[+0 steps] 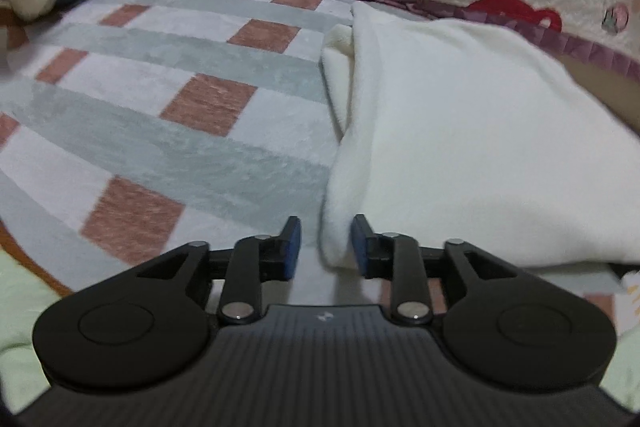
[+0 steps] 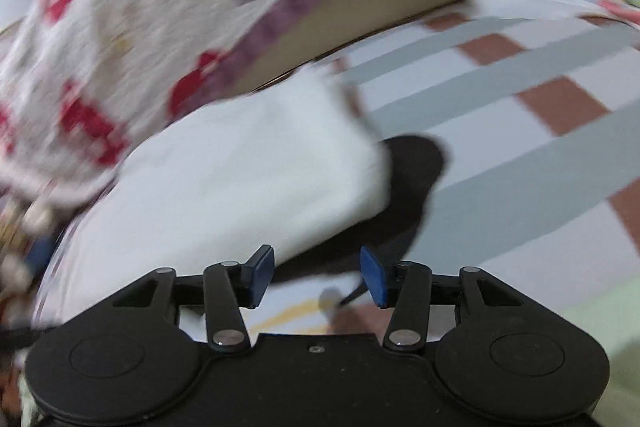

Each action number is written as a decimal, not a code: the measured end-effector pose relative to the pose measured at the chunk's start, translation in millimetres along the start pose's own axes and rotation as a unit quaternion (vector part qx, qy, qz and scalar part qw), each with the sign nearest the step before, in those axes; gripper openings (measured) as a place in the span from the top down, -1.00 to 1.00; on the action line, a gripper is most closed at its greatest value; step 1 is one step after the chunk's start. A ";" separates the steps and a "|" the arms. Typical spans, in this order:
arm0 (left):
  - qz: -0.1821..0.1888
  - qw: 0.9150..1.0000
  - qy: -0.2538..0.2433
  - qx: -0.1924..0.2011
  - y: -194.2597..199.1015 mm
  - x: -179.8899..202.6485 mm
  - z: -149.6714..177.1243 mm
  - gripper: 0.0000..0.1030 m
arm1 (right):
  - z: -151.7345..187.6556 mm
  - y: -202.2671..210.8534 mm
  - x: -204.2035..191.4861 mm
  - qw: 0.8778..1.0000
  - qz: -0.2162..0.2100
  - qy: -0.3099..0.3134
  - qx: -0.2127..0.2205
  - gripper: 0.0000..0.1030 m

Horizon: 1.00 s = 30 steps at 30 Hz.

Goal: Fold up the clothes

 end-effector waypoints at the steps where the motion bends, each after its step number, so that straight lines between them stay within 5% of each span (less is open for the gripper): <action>1: -0.005 1.000 -0.004 0.003 1.7 -1.1 -0.3 0.27 | 5.6 -0.6 -3.3 1.000 0.008 0.019 -0.009 -0.30; 9: 0.022 0.999 0.001 0.029 22.5 4.6 -16.5 0.14 | 41.8 -6.0 -26.1 0.981 0.069 0.170 -0.066 -0.40; 13: 0.054 0.996 -0.034 0.067 44.1 30.1 -22.7 -0.01 | 45.2 -11.4 -30.1 0.982 0.056 0.172 -0.053 -0.82; 17: 0.109 0.990 -0.064 0.068 47.5 66.2 -14.7 -0.15 | 50.2 -19.7 -38.9 0.975 0.084 0.204 -0.039 -0.92; 30: 0.102 0.978 -0.176 0.051 31.0 132.2 17.8 -0.30 | 49.7 -20.8 -36.1 0.975 0.082 0.206 -0.023 -1.00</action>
Point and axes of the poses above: each gripper's, at about its wrist camera, not at the fingertips, and y roughly against the way its jaws point, x to its right, z to its underside, the point moved 9 cm from there along -y, roughly the way its jaws point, and after that the axes turned 8 degrees about -z, right-handed, at the moved point
